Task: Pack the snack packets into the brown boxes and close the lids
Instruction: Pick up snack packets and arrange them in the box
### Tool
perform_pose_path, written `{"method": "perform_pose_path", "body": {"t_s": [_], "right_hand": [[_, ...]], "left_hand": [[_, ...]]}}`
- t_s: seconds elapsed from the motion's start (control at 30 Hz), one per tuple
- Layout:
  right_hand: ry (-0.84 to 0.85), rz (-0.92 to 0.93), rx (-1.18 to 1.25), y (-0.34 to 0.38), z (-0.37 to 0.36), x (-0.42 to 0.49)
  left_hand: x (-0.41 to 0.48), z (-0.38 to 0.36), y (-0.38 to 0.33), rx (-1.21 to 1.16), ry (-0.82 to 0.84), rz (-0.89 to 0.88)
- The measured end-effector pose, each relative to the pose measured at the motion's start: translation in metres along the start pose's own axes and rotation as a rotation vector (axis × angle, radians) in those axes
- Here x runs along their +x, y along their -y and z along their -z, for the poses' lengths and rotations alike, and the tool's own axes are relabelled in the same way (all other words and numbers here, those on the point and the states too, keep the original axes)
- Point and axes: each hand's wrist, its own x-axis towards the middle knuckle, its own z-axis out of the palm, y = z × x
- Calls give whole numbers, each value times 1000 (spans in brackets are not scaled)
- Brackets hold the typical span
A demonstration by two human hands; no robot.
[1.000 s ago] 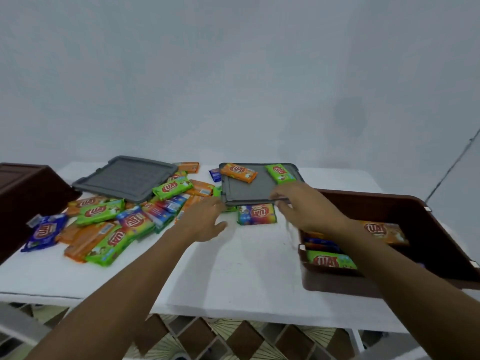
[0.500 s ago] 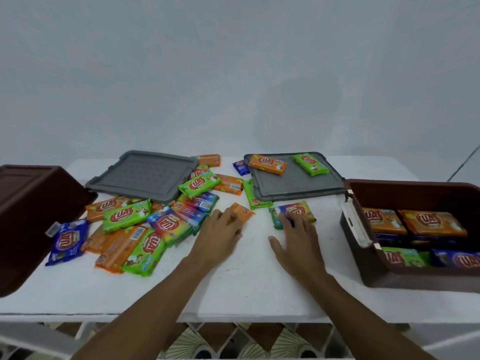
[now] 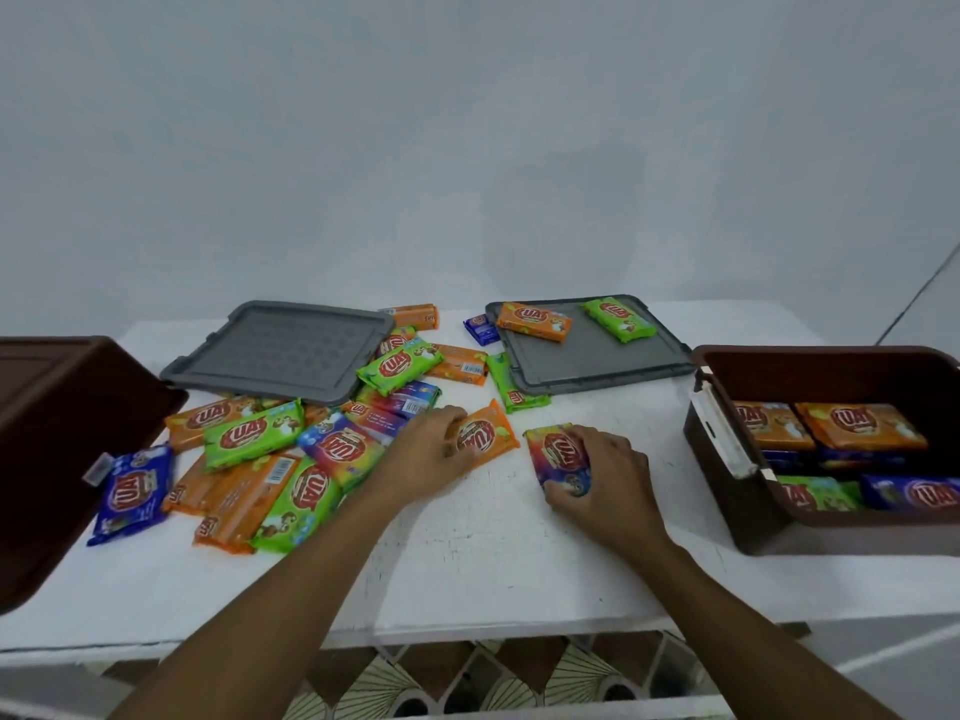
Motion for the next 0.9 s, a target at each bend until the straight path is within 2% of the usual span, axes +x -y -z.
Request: {"method": "perform_pose_path", "body": {"t_s": [0.13,0.23,0.3,0.43,0.5,0.7,0.77,0.9], "right_hand": [[49,-51,-37,9,6,3],[116,-67,-103,17,13,8],[158,-99,-121,21,17,12],[252,-89,-206,30,26,20],[314,-47,-270,36,35,25],[375,115,-502,50,71,39],[369,145,-517,50,88,40],[334,185,-455,41,135,38]], "left_hand": [[-4,-1,-8,337,73,-62],[-2,-1,-23,317,-25,-39],[1,6,-30,323,-44,-125],[6,21,-26,619,379,-361],[7,19,-25,681,452,-397],[19,12,-30,610,405,-381],[18,-1,-32,508,375,-339],[18,-8,-58,301,207,-277]]}}
